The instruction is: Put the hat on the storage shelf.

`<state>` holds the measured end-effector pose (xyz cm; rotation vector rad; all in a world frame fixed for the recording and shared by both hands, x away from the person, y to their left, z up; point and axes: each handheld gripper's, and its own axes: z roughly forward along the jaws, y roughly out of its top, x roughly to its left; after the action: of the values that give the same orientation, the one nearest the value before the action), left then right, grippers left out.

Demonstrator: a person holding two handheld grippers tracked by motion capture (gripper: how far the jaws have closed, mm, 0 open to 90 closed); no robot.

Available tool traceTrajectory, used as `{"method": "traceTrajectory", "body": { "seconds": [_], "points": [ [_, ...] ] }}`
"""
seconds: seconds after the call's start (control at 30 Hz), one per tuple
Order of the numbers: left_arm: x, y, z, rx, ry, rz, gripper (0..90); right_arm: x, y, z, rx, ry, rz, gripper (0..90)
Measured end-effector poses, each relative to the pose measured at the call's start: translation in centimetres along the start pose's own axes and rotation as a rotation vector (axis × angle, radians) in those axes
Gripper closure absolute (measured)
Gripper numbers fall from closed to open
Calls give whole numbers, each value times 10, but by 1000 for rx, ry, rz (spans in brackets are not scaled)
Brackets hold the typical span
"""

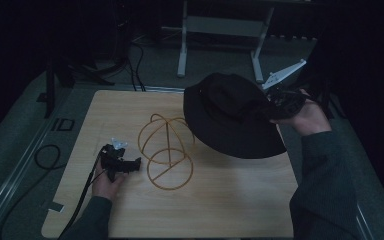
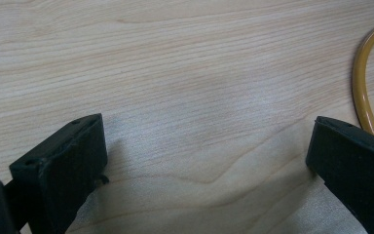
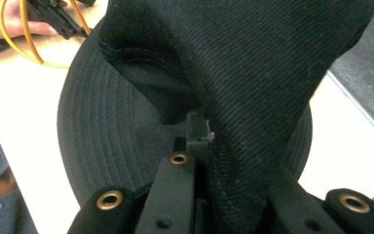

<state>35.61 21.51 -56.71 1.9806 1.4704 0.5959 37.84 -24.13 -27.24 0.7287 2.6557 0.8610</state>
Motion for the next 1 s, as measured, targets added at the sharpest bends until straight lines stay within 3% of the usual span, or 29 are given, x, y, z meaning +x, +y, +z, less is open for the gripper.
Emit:
{"method": "traceTrajectory", "body": {
  "seconds": [1.0],
  "points": [
    [0, 0, 0, 5, -4, 9, 15, 1, 14, -9, -53, 53, -38, 875]
  ]
}}
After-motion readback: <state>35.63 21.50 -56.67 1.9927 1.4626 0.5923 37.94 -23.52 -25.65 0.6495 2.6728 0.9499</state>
